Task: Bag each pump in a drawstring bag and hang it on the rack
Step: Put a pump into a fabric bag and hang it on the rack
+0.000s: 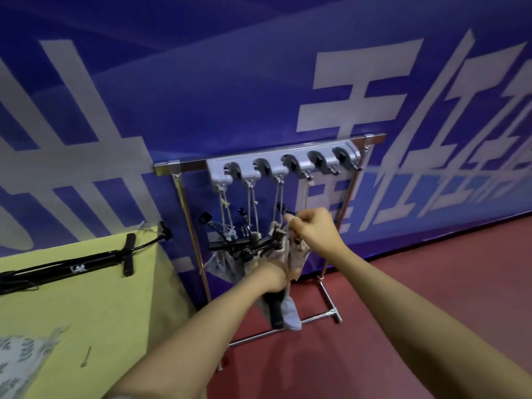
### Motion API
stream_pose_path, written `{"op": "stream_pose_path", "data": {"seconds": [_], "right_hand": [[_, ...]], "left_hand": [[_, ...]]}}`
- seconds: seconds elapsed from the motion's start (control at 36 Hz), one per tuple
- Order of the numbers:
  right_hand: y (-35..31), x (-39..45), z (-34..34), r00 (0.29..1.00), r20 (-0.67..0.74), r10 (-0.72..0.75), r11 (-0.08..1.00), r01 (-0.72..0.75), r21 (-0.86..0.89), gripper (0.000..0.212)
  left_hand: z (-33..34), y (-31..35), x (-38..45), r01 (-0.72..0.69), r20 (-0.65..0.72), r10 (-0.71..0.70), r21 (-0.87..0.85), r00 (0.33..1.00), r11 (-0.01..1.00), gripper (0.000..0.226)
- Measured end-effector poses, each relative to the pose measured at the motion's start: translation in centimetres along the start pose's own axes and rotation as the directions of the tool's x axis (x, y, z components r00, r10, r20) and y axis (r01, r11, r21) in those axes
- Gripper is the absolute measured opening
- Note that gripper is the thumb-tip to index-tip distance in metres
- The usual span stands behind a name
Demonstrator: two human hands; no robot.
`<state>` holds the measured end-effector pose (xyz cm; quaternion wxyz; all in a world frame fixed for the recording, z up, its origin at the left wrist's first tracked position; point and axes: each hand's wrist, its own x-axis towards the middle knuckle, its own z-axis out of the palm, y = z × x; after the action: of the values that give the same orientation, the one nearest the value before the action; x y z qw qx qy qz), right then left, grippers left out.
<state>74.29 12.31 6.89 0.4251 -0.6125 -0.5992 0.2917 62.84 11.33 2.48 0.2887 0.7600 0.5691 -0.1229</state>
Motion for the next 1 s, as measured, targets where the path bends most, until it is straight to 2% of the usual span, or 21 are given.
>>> {"op": "stream_pose_path", "data": {"seconds": [0.11,0.19,0.28,0.36,0.5,0.61,0.67,0.78,0.89,1.0], "right_hand": [[2.2,2.7,-4.4,0.997,0.079,-0.012,0.999,0.014,-0.03,0.047],[3.9,5.0,-7.2,0.99,0.142,-0.021,0.999,0.027,-0.036,0.045],[5.8,6.9,-9.4,0.981,0.193,-0.034,0.998,0.043,-0.044,0.046],[7.0,8.1,-11.1,0.976,0.217,-0.023,0.995,0.043,-0.088,0.042],[9.3,10.8,-13.1,0.984,0.181,0.005,0.99,0.021,-0.139,0.041],[9.9,13.0,-13.7,0.997,0.073,-0.015,0.974,0.031,-0.225,0.047],[9.6,14.0,-14.0,0.995,0.092,-0.043,0.967,0.064,-0.247,0.045],[9.7,16.0,-14.3,0.992,0.124,-0.029,0.985,0.05,-0.168,0.036],[10.5,17.9,-13.9,0.986,0.16,-0.034,0.993,0.052,-0.109,0.015],[11.3,19.2,-12.9,0.988,0.147,-0.038,0.988,0.059,-0.14,0.015]], "left_hand": [[-0.4,4.7,1.9,0.014,0.065,-0.007,-0.116,0.998,0.993,0.06],[-1.1,7.4,4.3,0.015,0.043,-0.004,-0.251,0.999,0.968,0.051],[-1.6,9.8,6.8,-0.029,-0.098,-0.014,-0.425,0.995,0.905,0.037],[-2.0,11.5,9.3,-0.051,-0.241,-0.079,-0.49,0.967,0.87,0.019],[-4.5,14.1,11.1,-0.107,-0.392,-0.192,-0.625,0.9,0.773,0.023],[-6.8,15.0,12.4,-0.156,-0.485,-0.25,-0.651,0.838,0.743,0.022],[-7.9,15.3,13.4,-0.16,-0.511,-0.292,-0.669,0.808,0.726,0.02],[-9.4,15.5,15.2,-0.165,-0.503,-0.328,-0.71,0.8,0.685,0.019],[-10.0,15.4,16.8,-0.15,-0.514,-0.359,-0.709,0.779,0.69,0.022],[-10.1,15.2,18.2,-0.116,-0.508,-0.389,-0.709,0.768,0.696,0.023]]}}
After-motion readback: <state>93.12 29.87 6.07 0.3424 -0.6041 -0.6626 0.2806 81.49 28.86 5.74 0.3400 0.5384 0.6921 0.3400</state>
